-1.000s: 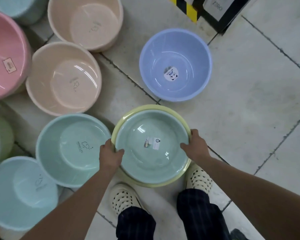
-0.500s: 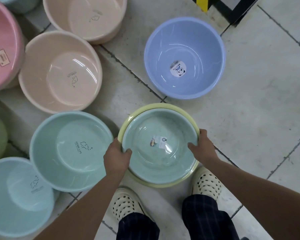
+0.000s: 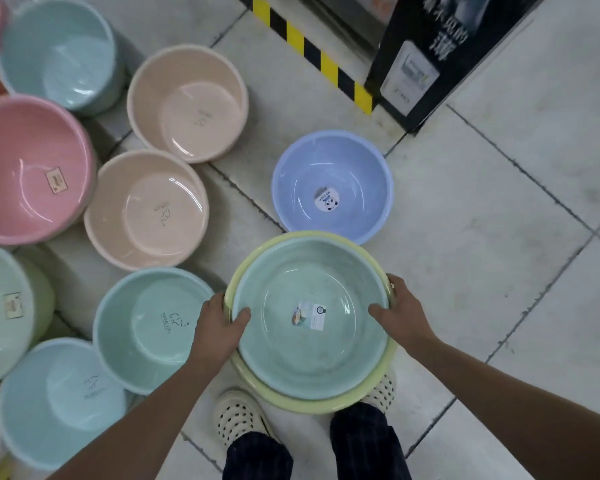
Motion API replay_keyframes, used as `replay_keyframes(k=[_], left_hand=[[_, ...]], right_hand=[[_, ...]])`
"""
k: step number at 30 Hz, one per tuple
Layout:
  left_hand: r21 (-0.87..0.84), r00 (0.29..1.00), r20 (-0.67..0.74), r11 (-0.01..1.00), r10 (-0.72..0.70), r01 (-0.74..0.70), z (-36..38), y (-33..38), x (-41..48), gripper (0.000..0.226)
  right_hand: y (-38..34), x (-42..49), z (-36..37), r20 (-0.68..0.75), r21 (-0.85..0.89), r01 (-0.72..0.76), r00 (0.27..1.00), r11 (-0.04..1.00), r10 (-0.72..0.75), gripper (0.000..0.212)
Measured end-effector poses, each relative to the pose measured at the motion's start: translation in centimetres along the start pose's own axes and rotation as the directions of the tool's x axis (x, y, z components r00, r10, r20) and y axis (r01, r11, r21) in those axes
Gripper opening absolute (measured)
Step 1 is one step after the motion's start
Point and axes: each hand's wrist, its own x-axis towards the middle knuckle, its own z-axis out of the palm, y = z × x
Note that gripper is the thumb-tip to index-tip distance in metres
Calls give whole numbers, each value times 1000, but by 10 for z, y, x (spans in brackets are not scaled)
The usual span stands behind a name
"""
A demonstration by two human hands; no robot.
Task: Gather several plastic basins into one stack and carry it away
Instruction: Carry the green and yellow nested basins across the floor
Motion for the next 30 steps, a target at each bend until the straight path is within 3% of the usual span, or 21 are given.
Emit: replay_keyframes(k=[6,10,14,23,30], left_hand=[[33,987,-52,988,155,-153,-21,110,-9,26],[95,984,-85,985,154,-146,-24,171,8,41],[114,976,-82,975,201,-191,-16,204,44,43],[38,973,-82,977,213,-211,22,204,145,39],[109,984,-55,981,169,-162,47,183,205,40]], right_hand=[[-69,-13,-80,-25,40,103,994,994,-102,55],[-103,-1,-117,-24,47,140,990,989,-139,72],[-117,41,-129,-79,28,133,988,991,-131,71],[-119,150,-105,-123,-95,93,987,991,-104,67],[-97,211,-73,-149,-80,14,989,997,-26,69]])
